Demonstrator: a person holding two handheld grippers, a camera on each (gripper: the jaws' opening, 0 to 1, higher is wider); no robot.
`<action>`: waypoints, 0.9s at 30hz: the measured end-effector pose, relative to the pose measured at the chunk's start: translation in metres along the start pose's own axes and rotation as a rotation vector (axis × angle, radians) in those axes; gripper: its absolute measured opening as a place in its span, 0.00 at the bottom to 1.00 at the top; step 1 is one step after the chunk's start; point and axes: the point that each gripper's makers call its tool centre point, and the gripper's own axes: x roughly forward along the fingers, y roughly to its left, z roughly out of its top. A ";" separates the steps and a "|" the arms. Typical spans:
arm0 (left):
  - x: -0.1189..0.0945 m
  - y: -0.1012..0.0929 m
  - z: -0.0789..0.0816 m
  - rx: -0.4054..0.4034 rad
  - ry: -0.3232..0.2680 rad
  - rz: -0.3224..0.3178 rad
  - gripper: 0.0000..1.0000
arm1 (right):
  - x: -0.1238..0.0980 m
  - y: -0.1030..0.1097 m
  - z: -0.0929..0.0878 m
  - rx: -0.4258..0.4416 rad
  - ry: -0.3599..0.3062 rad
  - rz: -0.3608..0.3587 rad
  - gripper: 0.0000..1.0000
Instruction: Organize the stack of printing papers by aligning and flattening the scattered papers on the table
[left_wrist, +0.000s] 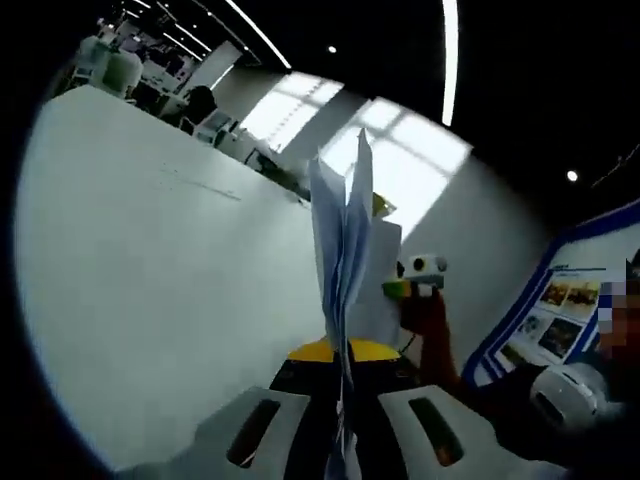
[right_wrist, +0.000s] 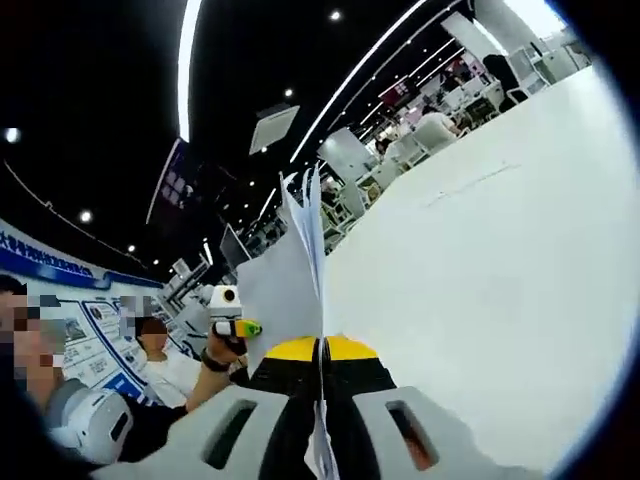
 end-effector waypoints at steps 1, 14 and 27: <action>0.002 0.005 -0.002 -0.018 0.011 0.003 0.06 | 0.003 -0.004 -0.003 0.001 0.009 -0.018 0.00; 0.022 0.068 0.004 0.076 0.018 0.200 0.08 | 0.027 -0.055 -0.012 -0.080 -0.019 -0.250 0.00; 0.036 0.106 -0.004 0.196 0.024 0.393 0.17 | 0.033 -0.111 -0.005 -0.142 -0.079 -0.418 0.04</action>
